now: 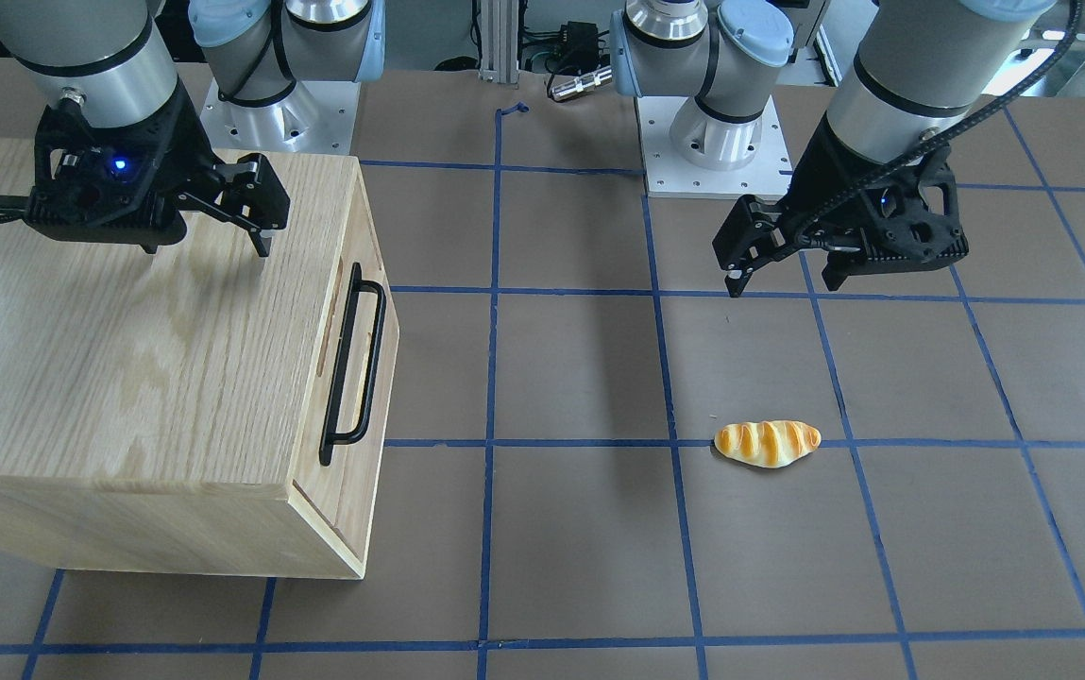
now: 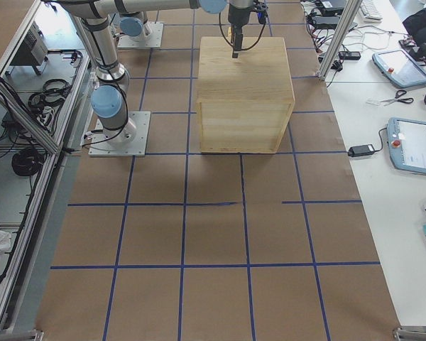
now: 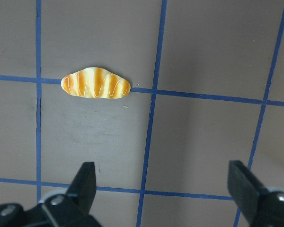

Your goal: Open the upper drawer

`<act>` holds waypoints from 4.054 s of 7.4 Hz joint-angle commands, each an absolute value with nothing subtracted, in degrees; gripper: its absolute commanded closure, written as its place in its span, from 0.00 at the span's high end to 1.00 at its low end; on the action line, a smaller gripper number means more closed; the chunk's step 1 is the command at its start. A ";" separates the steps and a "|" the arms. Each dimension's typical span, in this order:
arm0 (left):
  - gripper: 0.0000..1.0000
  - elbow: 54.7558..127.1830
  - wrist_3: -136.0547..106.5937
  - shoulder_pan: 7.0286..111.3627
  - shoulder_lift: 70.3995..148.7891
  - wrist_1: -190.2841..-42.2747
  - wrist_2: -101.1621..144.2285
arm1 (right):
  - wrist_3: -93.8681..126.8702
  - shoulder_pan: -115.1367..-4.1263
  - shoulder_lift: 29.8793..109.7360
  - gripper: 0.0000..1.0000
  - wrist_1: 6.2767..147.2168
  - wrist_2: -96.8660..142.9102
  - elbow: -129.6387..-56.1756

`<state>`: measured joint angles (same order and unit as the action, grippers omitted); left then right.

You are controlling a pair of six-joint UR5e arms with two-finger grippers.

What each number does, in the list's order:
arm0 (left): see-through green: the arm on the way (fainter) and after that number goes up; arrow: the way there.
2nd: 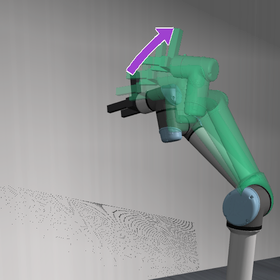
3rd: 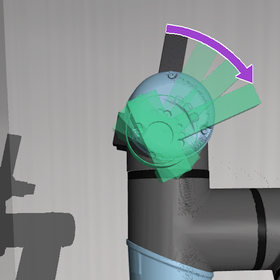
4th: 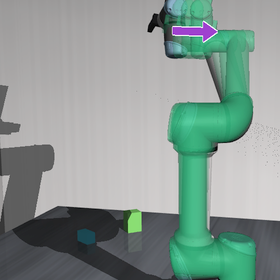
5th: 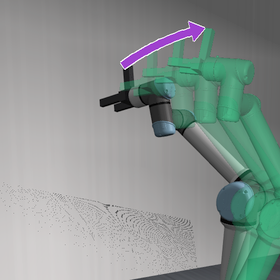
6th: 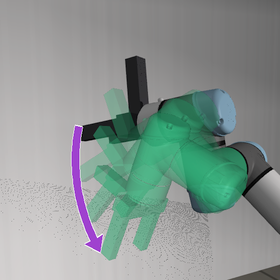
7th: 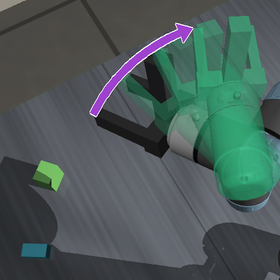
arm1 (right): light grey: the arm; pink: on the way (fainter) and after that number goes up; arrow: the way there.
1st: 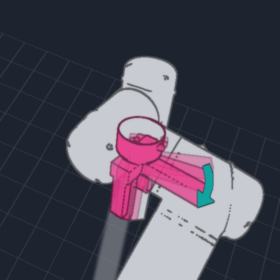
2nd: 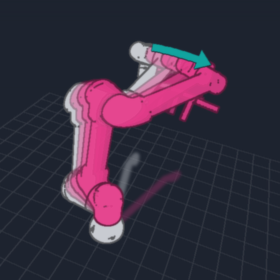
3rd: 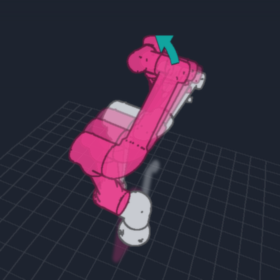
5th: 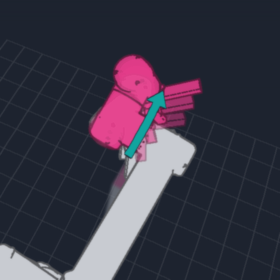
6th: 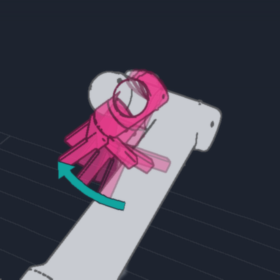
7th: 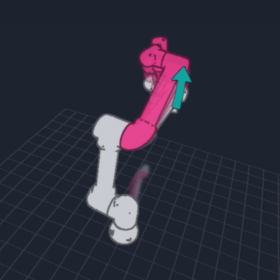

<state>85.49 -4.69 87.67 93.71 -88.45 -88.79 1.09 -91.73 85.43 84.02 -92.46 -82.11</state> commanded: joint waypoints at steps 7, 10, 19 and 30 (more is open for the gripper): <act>1.00 85.25 -22.91 93.93 96.32 -82.19 -82.10 | 1.06 -91.76 85.43 1.00 84.02 -92.46 -82.09; 1.00 85.34 -28.92 100.35 99.13 -75.88 -77.46 | 1.14 -91.76 85.43 1.00 84.02 -92.46 -82.09; 1.00 85.43 -30.50 110.74 108.98 -63.19 -70.84 | 1.06 -91.76 85.43 1.00 84.02 -92.46 -82.09; 1.00 85.52 -30.06 111.97 112.15 -60.38 -71.54 | 1.14 -91.67 85.43 1.00 84.02 -92.46 -82.09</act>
